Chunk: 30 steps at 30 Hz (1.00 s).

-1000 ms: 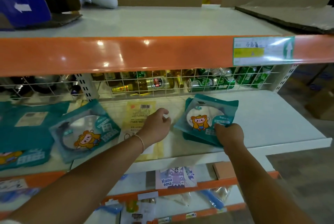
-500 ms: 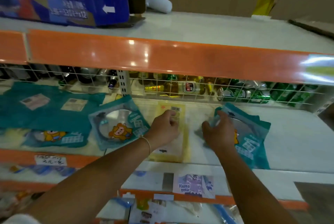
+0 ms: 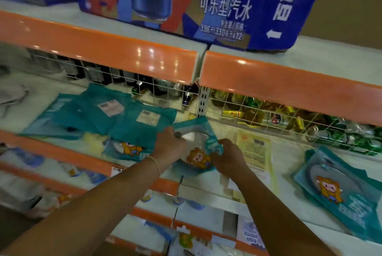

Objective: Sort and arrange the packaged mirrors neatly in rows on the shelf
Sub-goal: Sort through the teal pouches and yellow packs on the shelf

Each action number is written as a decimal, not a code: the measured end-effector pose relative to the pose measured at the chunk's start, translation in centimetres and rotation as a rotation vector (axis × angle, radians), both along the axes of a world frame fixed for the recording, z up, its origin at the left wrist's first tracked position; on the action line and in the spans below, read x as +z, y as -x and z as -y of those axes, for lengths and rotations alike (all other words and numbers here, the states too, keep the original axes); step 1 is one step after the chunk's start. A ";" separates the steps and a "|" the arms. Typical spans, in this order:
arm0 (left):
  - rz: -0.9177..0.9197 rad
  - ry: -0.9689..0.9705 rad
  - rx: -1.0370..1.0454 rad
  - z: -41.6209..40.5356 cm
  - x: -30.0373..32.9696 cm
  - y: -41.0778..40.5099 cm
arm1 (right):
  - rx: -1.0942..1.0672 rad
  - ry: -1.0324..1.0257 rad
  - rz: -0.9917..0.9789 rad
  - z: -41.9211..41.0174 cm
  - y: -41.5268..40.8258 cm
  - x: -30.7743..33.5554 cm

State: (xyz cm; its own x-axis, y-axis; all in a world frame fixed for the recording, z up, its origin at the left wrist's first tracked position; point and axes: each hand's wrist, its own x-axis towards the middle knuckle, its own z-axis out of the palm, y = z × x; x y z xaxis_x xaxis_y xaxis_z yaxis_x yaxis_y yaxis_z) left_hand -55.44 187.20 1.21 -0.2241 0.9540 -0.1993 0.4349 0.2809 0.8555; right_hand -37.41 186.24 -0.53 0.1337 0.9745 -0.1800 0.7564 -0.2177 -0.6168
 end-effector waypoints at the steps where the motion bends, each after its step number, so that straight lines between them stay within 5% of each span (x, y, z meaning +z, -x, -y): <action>1: 0.062 0.033 0.030 -0.2 -0.1 0.5 | 0.001 0.023 0.021 -0.4 0.7 -0.2; 7: 0.474 0.220 0.092 -1.4 -0.9 2.4 | -0.080 0.108 0.089 -2.1 2.8 -1.1; 11: 0.595 0.326 0.069 -1.5 -1.3 3.2 | -0.161 0.136 0.122 -2.6 3.4 -1.0; 16: 0.570 0.376 0.051 -2.6 -2.4 3.9 | -0.261 0.141 0.027 -2.5 3.9 -1.0; 30: 0.315 -0.030 0.078 -2.9 -0.6 3.7 | -0.423 -0.043 -0.269 -2.4 4.3 -2.0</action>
